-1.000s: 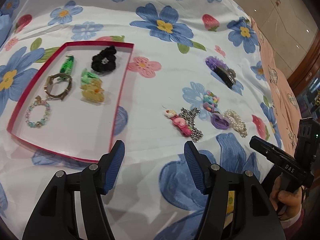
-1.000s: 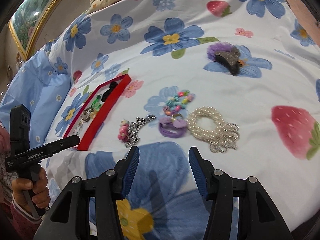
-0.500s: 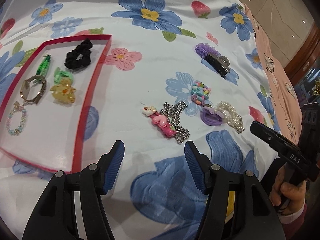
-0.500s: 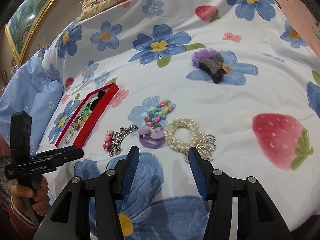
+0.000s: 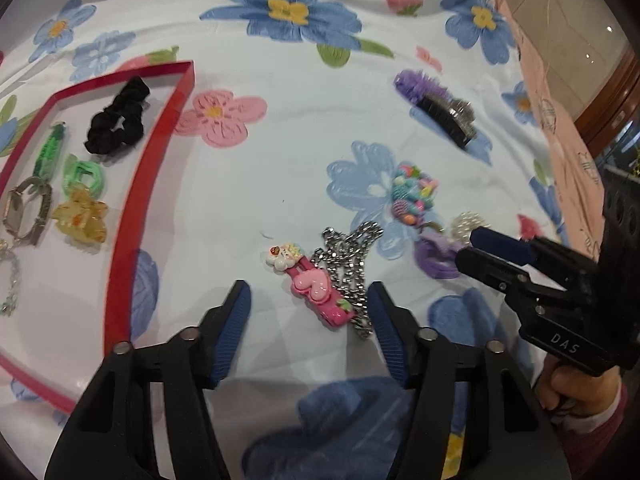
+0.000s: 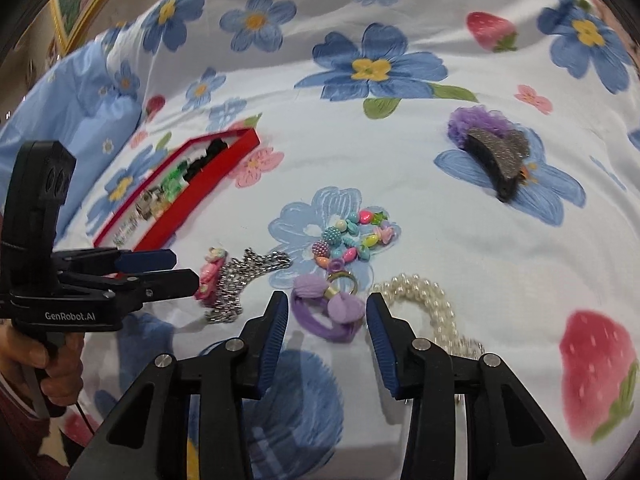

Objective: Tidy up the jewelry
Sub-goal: 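Move both tools back toward the remaining jewelry on the sheet, then grasp the pink heart hair clip with the left tool while the right tool grasps the purple hair tie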

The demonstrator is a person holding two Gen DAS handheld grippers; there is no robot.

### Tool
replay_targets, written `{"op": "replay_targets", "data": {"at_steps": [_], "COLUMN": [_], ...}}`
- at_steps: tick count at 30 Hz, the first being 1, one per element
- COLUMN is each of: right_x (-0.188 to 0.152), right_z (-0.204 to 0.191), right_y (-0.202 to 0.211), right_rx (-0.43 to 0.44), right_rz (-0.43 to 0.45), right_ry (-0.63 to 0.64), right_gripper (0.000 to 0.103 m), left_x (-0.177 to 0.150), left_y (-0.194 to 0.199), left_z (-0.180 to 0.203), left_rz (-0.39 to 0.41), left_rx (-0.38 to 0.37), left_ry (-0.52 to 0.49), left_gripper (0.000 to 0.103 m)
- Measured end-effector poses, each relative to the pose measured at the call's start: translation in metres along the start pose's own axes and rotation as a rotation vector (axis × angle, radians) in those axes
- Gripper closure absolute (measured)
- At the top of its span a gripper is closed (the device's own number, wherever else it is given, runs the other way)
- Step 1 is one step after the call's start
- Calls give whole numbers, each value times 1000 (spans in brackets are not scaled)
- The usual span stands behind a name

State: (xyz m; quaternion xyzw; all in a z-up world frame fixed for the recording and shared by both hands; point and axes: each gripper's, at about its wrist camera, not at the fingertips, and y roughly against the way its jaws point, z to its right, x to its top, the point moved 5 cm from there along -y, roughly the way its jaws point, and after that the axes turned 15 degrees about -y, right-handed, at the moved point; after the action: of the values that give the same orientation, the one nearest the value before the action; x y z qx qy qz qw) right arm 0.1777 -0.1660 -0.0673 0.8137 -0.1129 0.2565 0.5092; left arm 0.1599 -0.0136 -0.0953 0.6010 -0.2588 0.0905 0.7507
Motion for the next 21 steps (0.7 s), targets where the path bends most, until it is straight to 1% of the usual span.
{"op": "replay_targets", "data": {"at_steps": [2, 3, 4, 5, 6, 7, 8, 10, 14, 21], "right_x": [0, 0, -1, -1, -2, -2, -2, -3, -3, -4], "right_z": [-1, -1, -1, -2, -2, -2, -2, -1, 2, -3], "right_y": [-8, -12, -15, -17, -19, -21, -21, -21, -13, 5], "right_rx": [-8, -13, -20, -24, -23, -22, -28, -22, 21, 79], "right_rz": [-23, -33, -38, -42, -47, -51, -51, -48, -35, -2], "right_ry": [22, 36, 47, 54, 59, 59, 58, 49, -14, -92], "right_gripper": [66, 68, 71, 77, 85, 88, 94, 95, 97, 97], "left_x": [-2, -3, -3, -3, -4, -4, -4, -6, -10, -18], "left_y": [-8, -9, -9, -9, -8, -7, -7, -3, 8, 37], "left_z": [-1, -2, -2, -3, -5, -6, -7, -9, -9, -14], "left_rz": [-16, -13, -10, -9, -6, -1, 2, 12, 36, 91], "left_rx": [5, 20, 26, 22, 8, 1, 1, 7, -3, 0], "left_ry": [-12, -26, -35, -40, -35, -32, -32, -36, -29, -9], "left_gripper": [69, 73, 82, 88, 88, 88, 88, 88, 88, 88]}}
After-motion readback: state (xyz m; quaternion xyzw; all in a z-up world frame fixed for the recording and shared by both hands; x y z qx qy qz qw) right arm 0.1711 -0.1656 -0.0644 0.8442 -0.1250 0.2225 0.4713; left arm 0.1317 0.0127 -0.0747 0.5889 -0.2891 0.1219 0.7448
